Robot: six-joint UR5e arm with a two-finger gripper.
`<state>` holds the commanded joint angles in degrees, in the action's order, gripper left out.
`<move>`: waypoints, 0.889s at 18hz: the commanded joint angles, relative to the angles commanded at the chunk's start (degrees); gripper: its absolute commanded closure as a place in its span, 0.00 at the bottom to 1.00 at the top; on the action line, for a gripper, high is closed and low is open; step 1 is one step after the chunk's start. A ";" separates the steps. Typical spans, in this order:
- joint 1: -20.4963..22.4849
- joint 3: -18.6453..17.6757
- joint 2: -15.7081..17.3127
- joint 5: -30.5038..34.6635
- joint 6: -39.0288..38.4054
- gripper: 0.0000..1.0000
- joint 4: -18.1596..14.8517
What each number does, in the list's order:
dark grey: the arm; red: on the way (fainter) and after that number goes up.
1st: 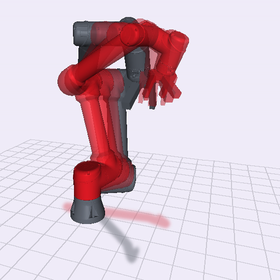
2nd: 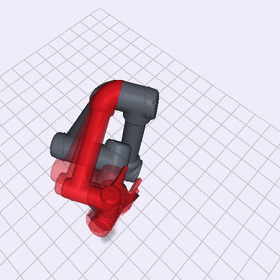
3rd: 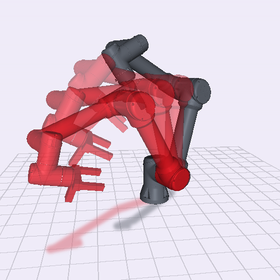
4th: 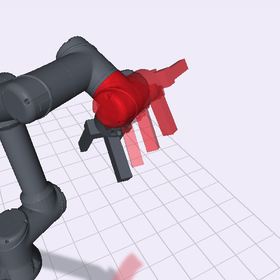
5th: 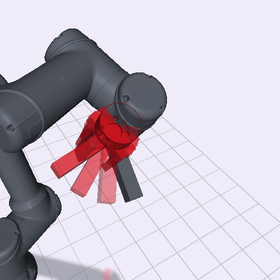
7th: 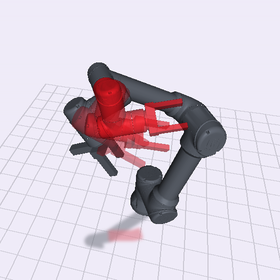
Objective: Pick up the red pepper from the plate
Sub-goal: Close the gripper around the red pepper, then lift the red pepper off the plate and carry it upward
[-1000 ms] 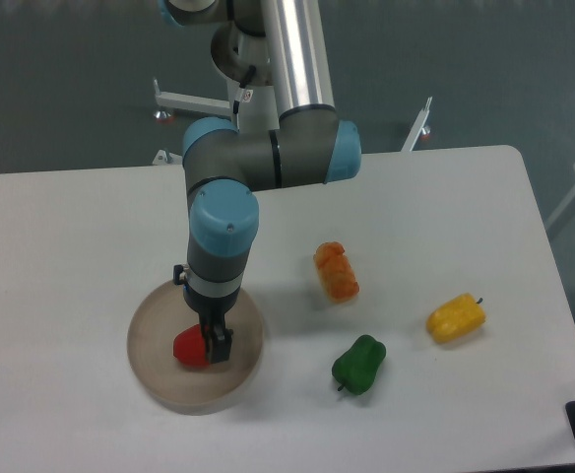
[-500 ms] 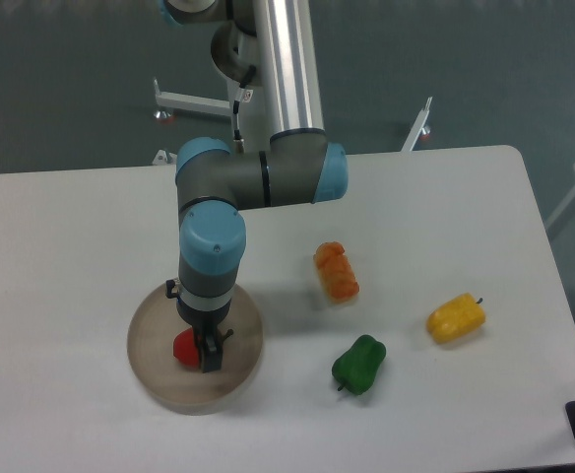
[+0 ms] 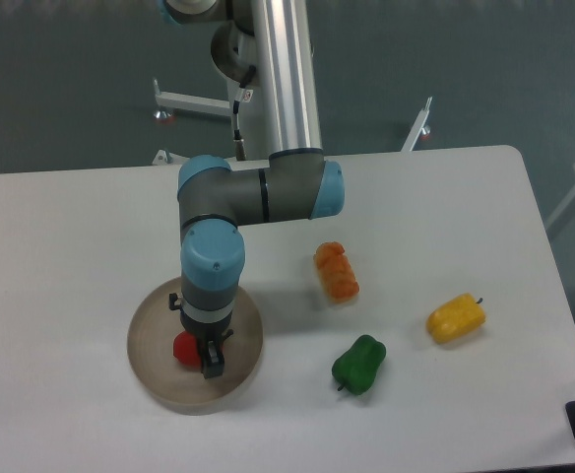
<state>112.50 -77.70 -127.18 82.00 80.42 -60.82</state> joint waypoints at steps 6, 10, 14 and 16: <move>4.65 1.15 6.05 -0.53 -6.59 0.72 -1.14; 10.27 5.17 9.40 -1.23 -6.50 0.72 -12.18; 16.07 6.86 10.72 -0.88 -5.54 0.75 -18.54; 18.62 6.60 10.90 -0.62 -5.45 0.76 -18.55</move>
<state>131.12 -71.10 -116.28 81.39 74.97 -79.37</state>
